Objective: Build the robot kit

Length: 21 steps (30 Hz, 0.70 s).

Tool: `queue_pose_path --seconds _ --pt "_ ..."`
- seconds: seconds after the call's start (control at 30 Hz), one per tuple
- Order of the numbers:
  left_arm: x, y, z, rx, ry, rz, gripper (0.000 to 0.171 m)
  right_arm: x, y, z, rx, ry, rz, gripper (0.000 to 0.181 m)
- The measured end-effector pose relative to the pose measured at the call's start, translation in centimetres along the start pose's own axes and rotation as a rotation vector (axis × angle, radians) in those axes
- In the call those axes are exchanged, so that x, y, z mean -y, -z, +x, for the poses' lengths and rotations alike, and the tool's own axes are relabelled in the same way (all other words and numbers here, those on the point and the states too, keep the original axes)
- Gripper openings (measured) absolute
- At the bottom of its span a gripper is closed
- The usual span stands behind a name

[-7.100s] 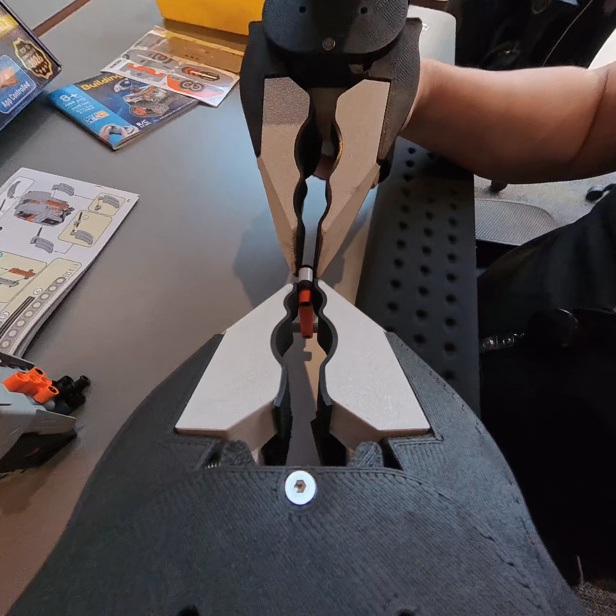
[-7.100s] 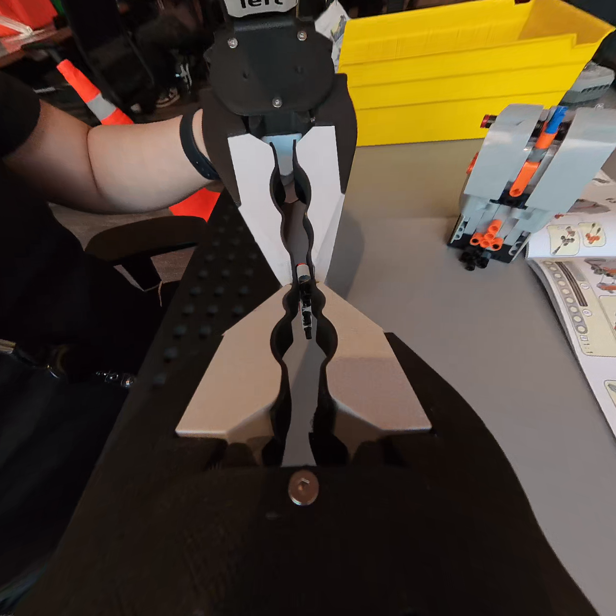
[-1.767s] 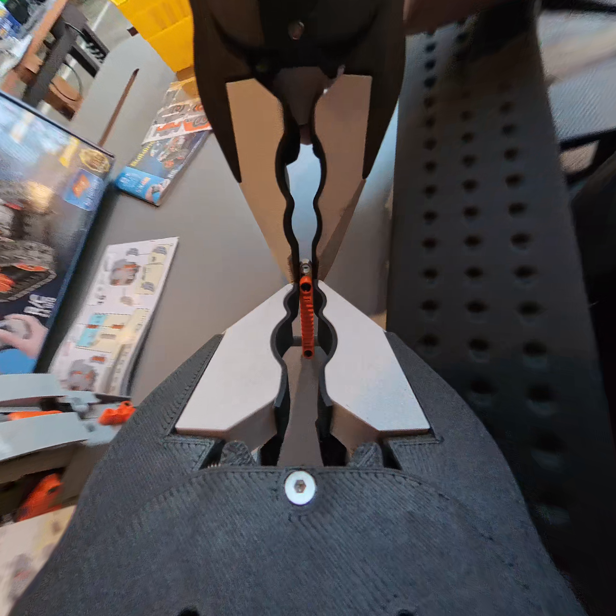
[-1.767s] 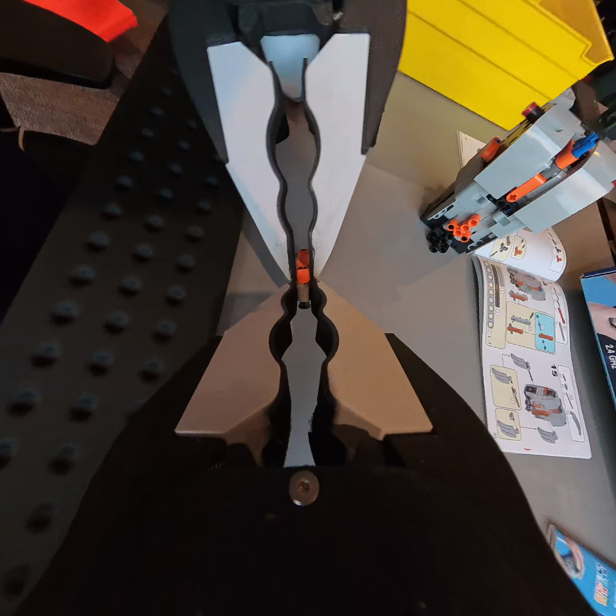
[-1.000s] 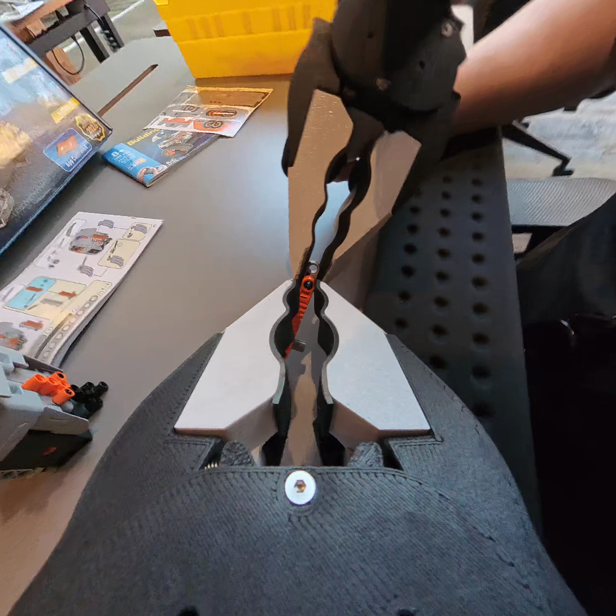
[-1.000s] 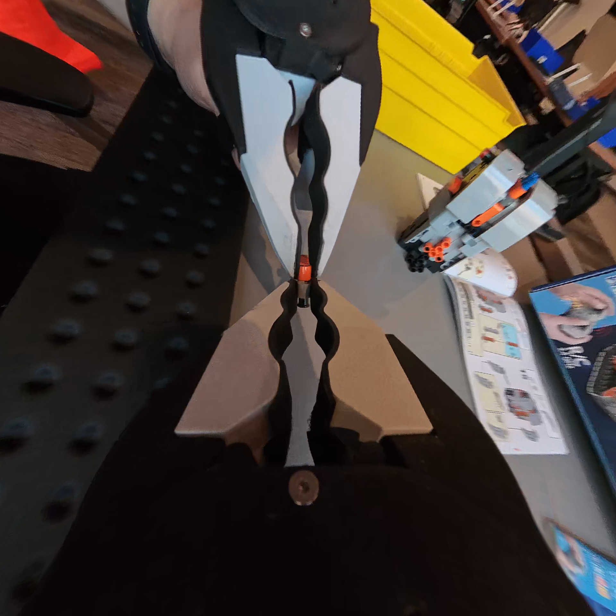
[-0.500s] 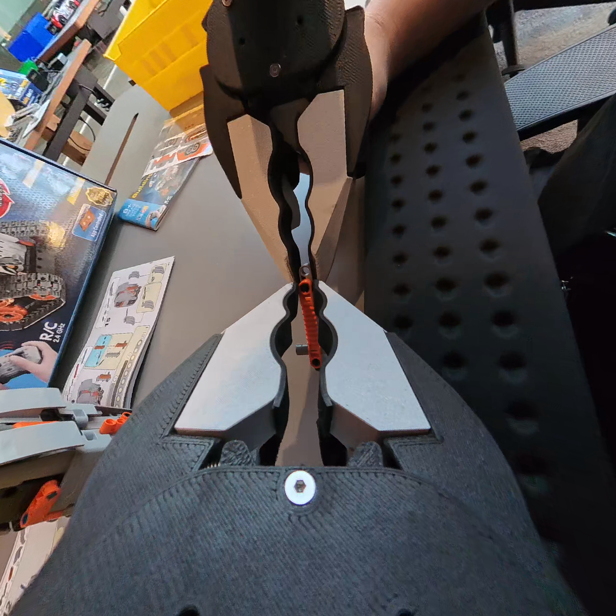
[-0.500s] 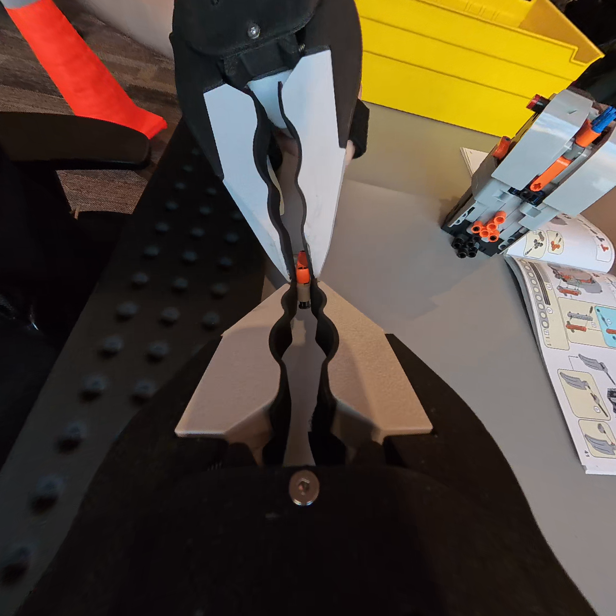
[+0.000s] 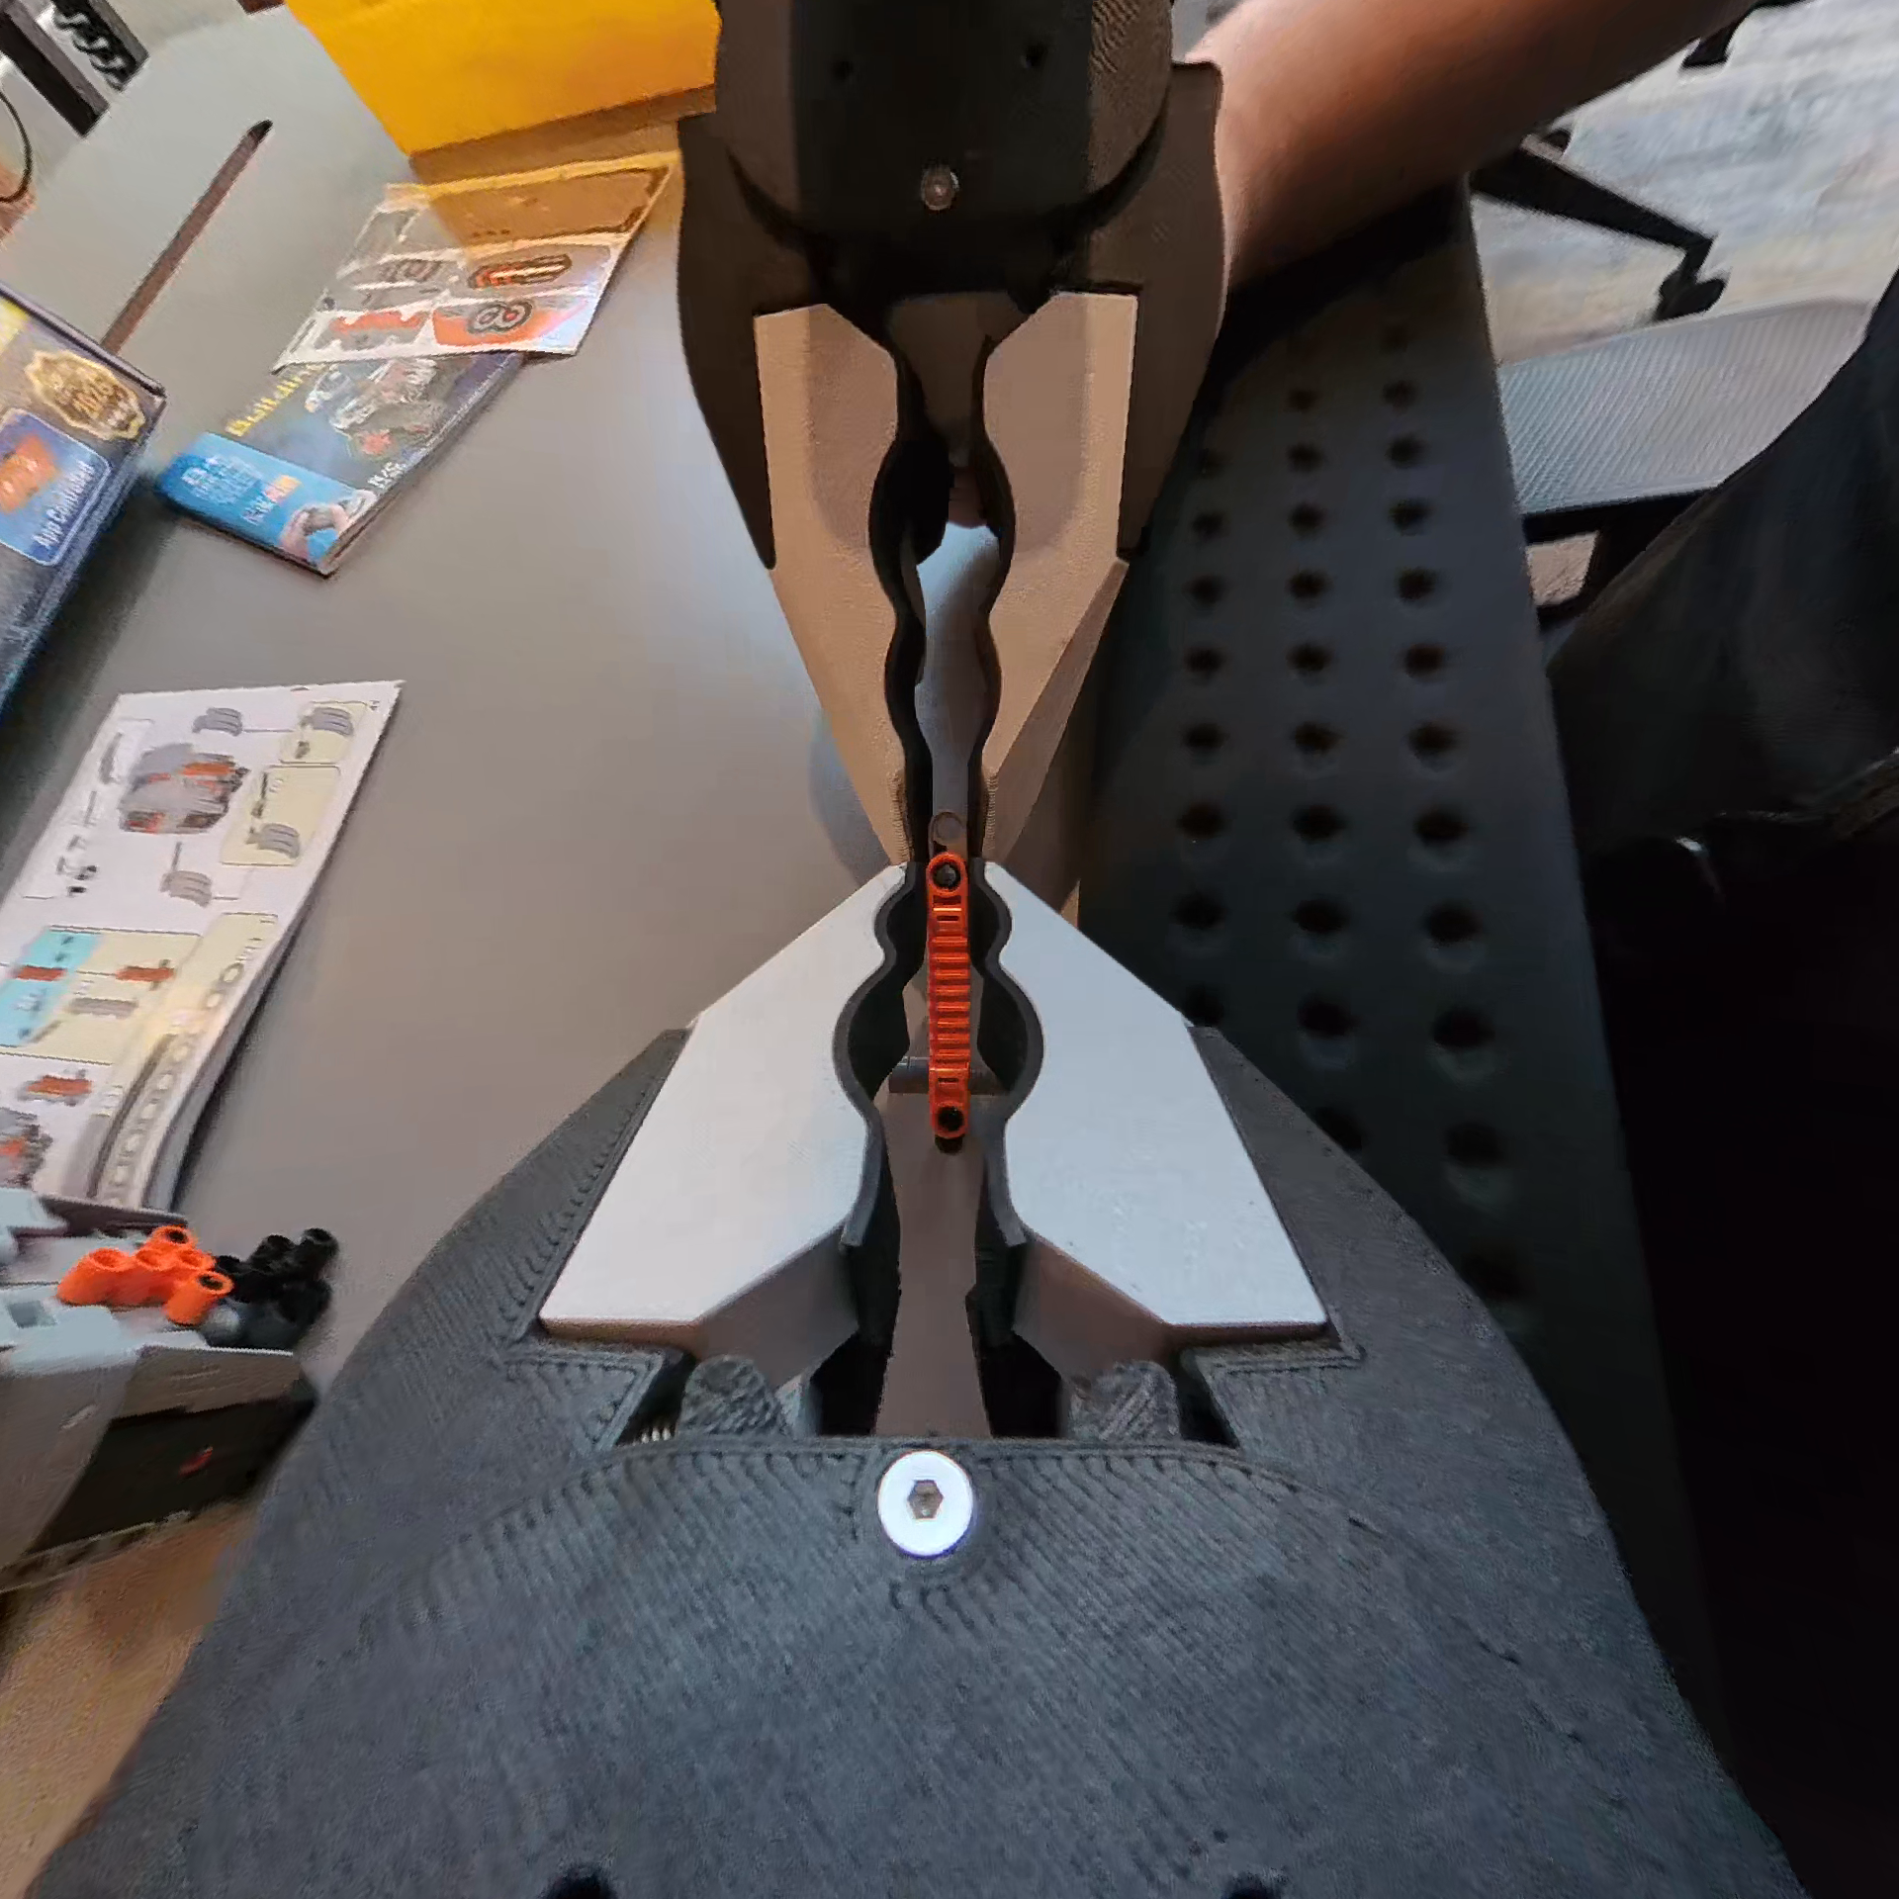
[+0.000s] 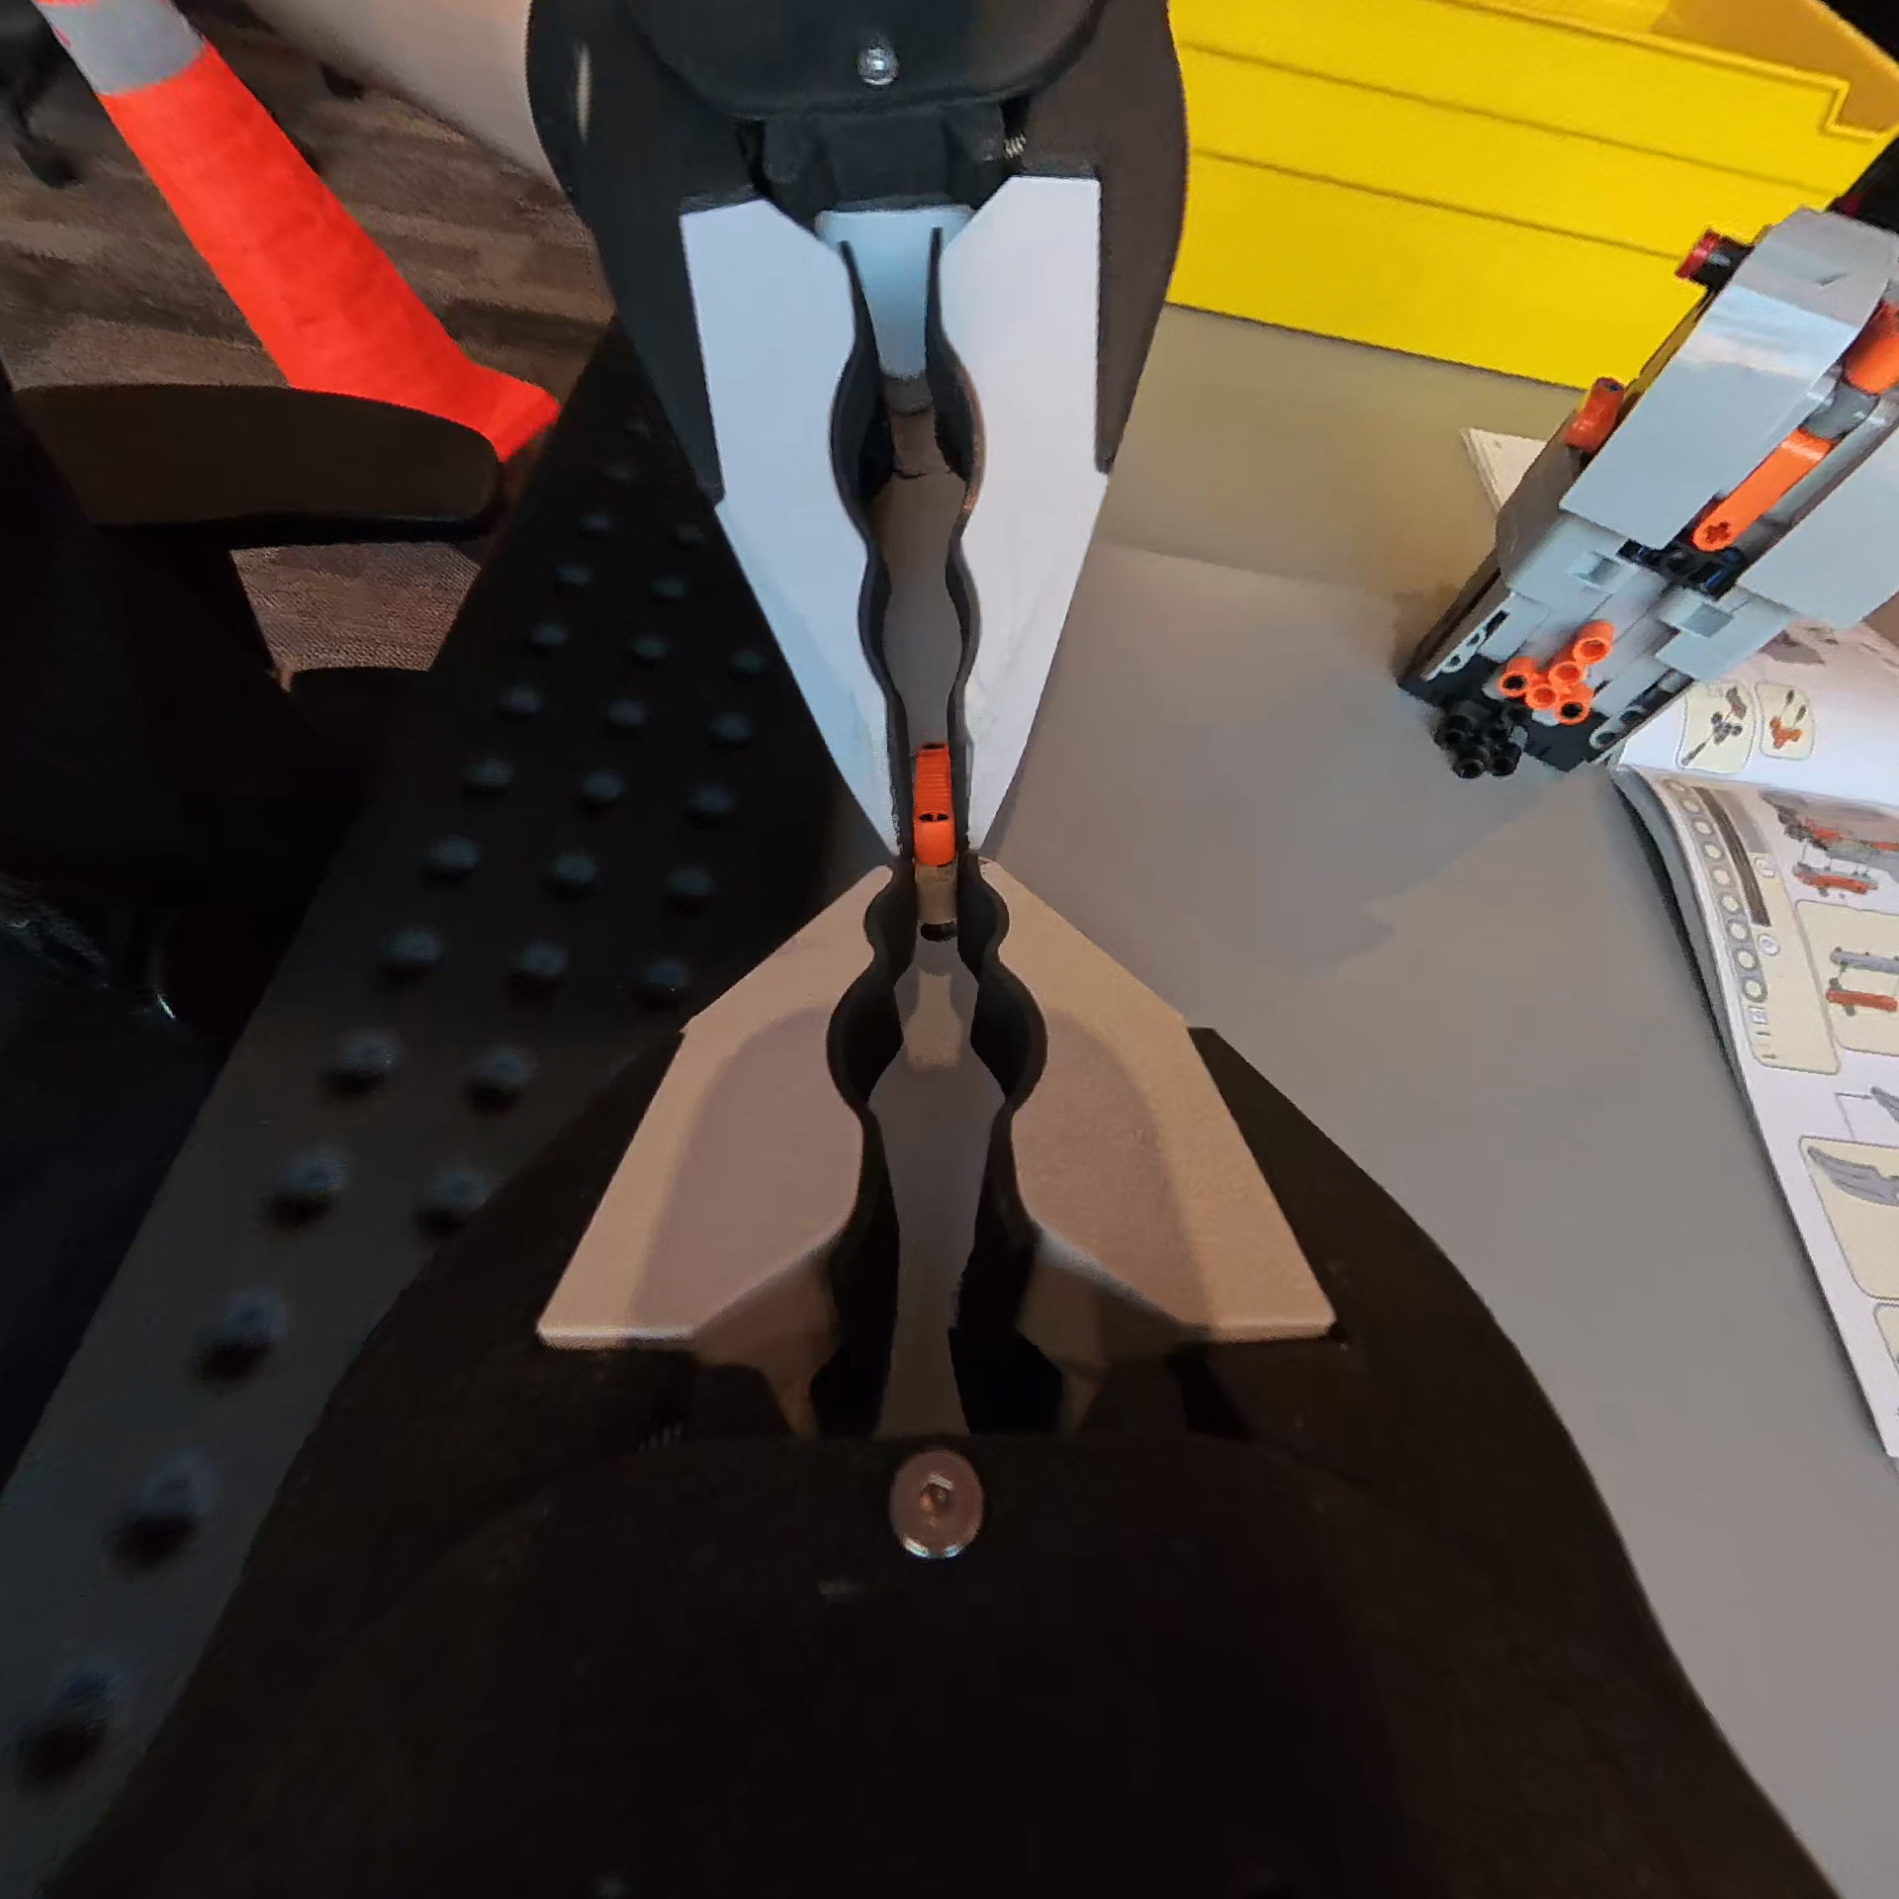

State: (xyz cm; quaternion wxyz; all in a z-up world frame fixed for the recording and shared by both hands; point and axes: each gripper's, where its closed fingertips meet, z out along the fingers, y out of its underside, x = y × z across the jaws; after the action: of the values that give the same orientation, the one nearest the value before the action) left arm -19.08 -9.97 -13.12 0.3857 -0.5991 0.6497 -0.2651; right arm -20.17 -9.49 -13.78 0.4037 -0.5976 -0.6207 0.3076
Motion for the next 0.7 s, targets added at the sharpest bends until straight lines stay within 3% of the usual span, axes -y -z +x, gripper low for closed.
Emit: queue_pose_path --seconds 0.7 --pt "0.2 1.7 1.1 -0.028 0.056 0.08 0.006 1.3 0.1 -1.4 -0.011 0.099 0.063 0.009"
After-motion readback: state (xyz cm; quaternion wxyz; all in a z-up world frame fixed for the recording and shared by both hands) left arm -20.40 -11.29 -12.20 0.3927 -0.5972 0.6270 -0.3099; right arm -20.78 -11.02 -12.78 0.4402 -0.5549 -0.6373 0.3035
